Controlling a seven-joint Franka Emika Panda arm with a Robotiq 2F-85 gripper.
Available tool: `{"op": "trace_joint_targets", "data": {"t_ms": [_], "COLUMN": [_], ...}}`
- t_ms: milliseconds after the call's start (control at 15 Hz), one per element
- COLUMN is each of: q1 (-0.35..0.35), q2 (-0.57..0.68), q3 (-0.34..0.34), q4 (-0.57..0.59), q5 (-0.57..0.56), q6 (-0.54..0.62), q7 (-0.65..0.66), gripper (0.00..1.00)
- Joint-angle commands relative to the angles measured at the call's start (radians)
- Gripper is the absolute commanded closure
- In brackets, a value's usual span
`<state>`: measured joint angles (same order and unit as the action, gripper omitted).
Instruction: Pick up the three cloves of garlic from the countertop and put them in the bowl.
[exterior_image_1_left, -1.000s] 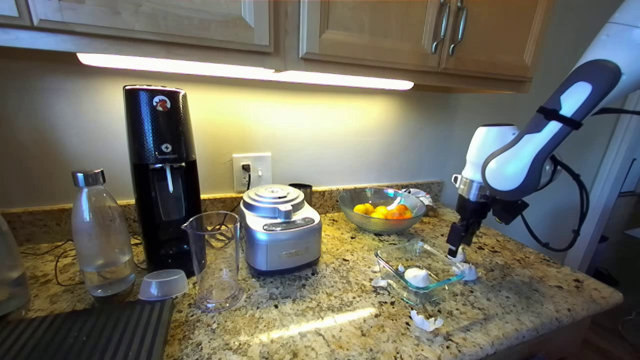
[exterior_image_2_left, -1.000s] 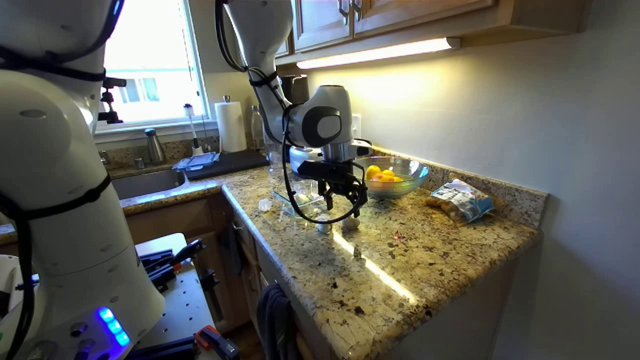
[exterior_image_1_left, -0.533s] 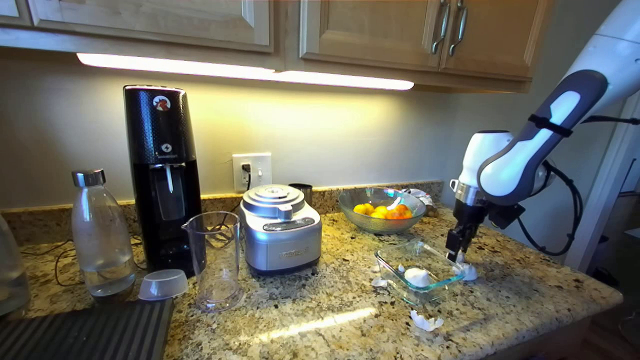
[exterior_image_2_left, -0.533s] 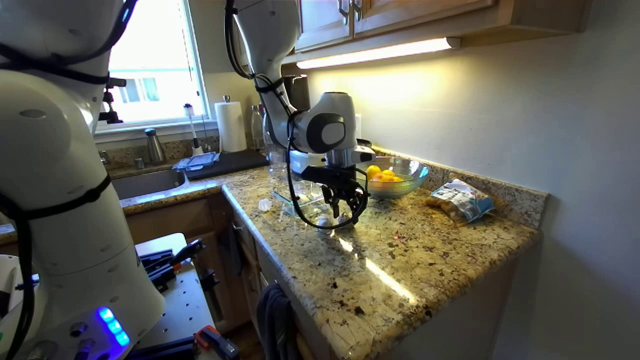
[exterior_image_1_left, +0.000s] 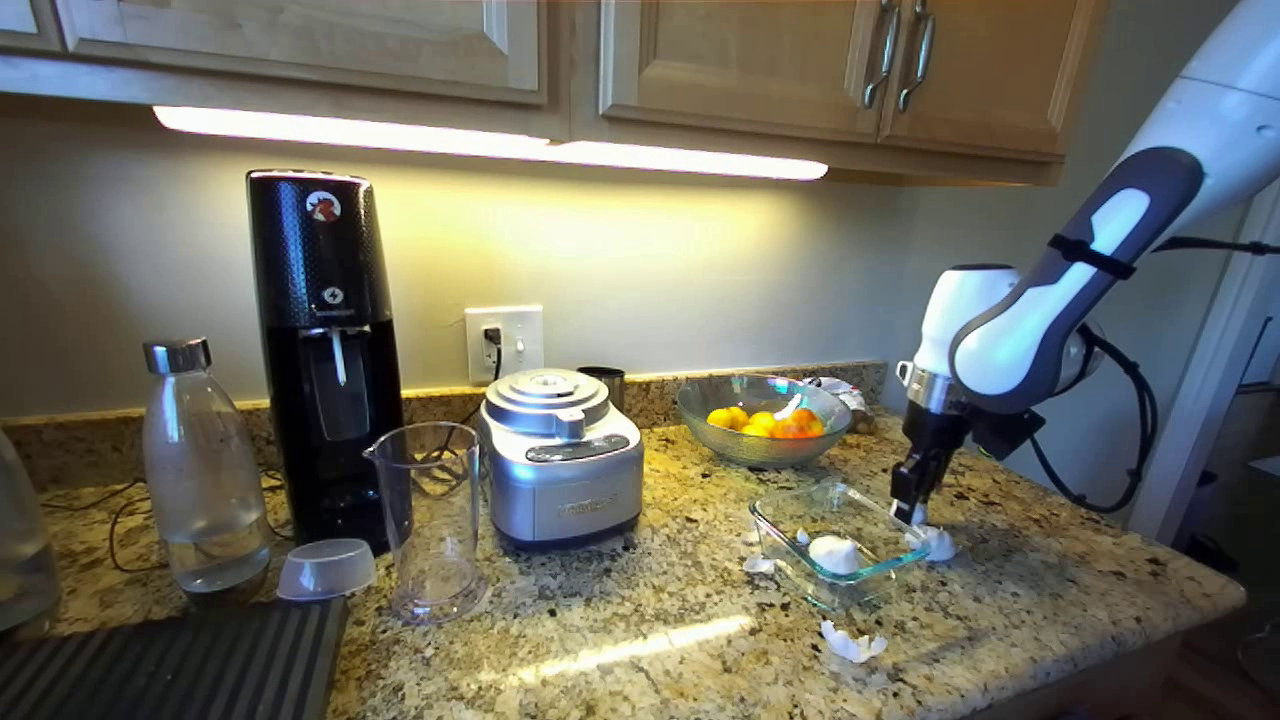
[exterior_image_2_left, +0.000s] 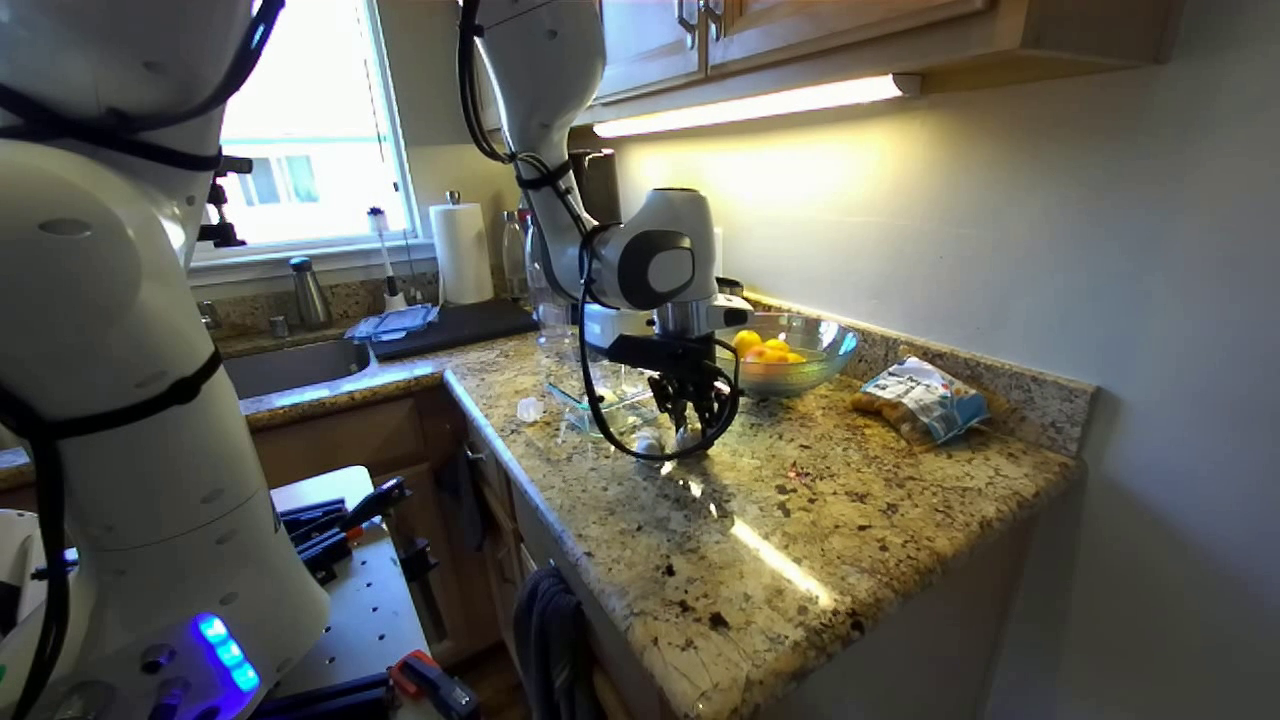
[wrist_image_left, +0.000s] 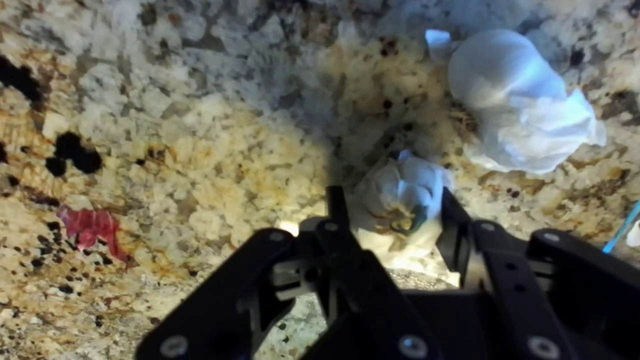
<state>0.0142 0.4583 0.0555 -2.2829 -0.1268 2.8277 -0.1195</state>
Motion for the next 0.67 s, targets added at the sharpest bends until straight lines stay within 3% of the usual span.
{"op": "trace_joint_targets", "data": {"t_ms": [0,600], "q1": [-0.012,-0.038], "q2": [-0.039,-0.267], "q3": [0.01,0.093], "q4": [-0.019,-0.094], "q5": [0.02,0.098], "q6": [-0.021,-0.135], "q7": [-0.018,-0.152], "gripper": [0.82,0.82]}}
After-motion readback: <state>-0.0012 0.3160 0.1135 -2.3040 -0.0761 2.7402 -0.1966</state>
